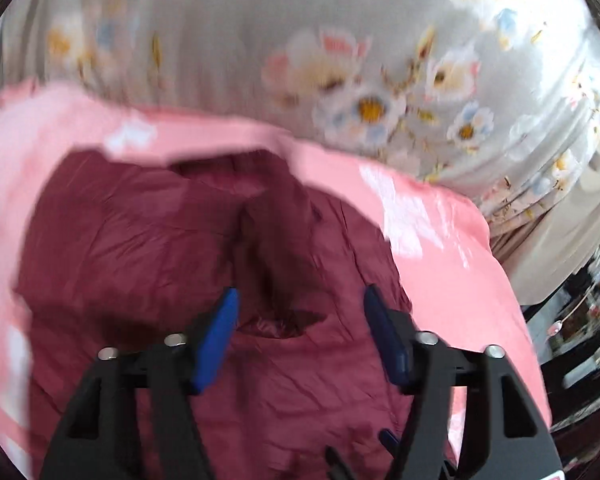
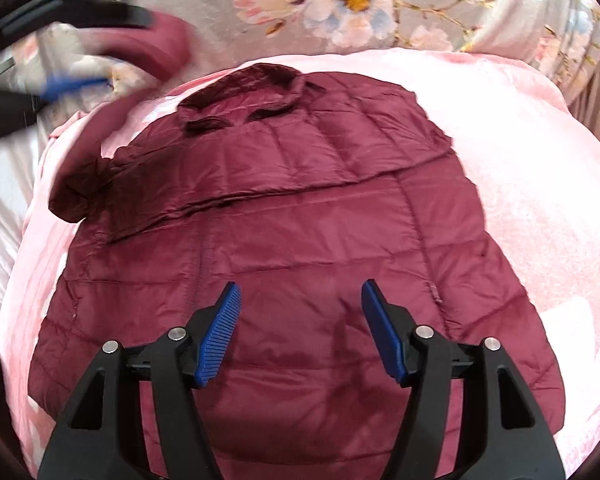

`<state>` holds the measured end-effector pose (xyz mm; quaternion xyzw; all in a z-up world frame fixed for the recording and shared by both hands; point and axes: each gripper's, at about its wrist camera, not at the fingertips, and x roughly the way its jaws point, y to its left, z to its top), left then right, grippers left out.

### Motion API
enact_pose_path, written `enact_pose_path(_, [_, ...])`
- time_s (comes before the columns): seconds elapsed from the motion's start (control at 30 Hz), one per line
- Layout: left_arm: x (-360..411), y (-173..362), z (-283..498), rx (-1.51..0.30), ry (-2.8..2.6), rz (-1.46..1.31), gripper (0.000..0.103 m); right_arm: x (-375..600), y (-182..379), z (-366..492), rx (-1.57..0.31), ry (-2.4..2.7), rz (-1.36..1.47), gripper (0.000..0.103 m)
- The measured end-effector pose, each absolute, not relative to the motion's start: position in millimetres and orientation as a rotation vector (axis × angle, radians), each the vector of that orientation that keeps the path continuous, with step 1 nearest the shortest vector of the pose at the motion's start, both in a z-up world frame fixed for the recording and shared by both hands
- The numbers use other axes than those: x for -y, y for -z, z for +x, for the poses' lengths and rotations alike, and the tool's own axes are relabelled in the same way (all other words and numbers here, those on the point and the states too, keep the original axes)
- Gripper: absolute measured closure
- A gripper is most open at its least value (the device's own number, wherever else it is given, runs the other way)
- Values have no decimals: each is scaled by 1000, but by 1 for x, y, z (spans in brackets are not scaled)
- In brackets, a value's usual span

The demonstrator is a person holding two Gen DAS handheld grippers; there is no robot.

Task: Fold large clothes

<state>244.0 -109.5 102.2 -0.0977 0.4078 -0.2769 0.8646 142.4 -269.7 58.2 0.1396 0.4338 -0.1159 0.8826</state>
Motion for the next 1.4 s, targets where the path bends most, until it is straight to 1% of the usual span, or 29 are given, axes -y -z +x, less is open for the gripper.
enact_pose_path(0.1, [104,-69,242,-953,610,-246,39,282,-58,140,-893,253,306,39])
enact_pose_path(0.17, [87,-61,243,-965,582,-280,39,289,-60,145,-884,238,334,38])
enact_pose_path(0.33, [3,-44,274,-950,384,-368,38,313,-62,176,-836,248,402,38])
enact_pose_path(0.5, [-77,-17,322,-1009,260,-590,38,344,-52,213,-835,277,482,38])
enact_pose_path(0.63, [-111,3,344,-1024,206,-703,39,364,-30,245,-892,274,576,38])
enact_pose_path(0.67, [-114,8,349,-1036,202,-734,39,365,-27,249,-902,266,587,39])
enact_pose_path(0.7, [-116,12,354,-1041,212,-770,39,366,-20,258,-921,248,598,47])
enact_pose_path(0.73, [-117,16,359,-1051,210,-798,39,366,-18,261,-934,239,594,53])
enact_pose_path(0.77, [-119,20,363,-1058,205,-824,39,364,-17,266,-950,237,566,71])
enact_pose_path(0.8, [-120,23,365,-1059,207,-836,39,362,-20,268,-953,242,532,81])
enact_pose_path(0.83, [-120,24,370,-1066,199,-838,41,362,-28,270,-935,241,495,97])
enact_pose_path(0.87, [-117,25,374,-1067,195,-826,42,364,-38,267,-900,236,491,100])
enact_pose_path(0.9, [-117,25,376,-1070,192,-810,43,369,-53,261,-842,238,490,101])
enact_pose_path(0.97, [-115,24,380,-1070,164,-760,63,374,-73,250,-770,270,457,102])
enact_pose_path(1.0, [-116,24,381,-1071,151,-740,66,377,-78,247,-752,290,437,102])
enact_pose_path(1.03, [-113,24,382,-1075,140,-714,74,379,-78,246,-755,314,404,102])
enact_pose_path(1.07, [-112,26,381,-1080,131,-689,86,380,-73,248,-780,327,376,102])
enact_pose_path(1.1, [-107,28,381,-1090,119,-653,90,380,-63,251,-816,335,357,102])
enact_pose_path(1.13, [-105,31,381,-1094,107,-627,99,380,-48,257,-872,337,343,102])
enact_pose_path(1.2, [-100,32,379,-1088,77,-572,101,375,-18,264,-959,344,308,102])
enact_pose_path(1.23, [-97,30,378,-1077,58,-527,101,373,-10,265,-973,344,301,102])
enact_pose_path(1.4, [-79,24,379,-1071,-8,-330,100,362,-10,265,-979,372,203,100])
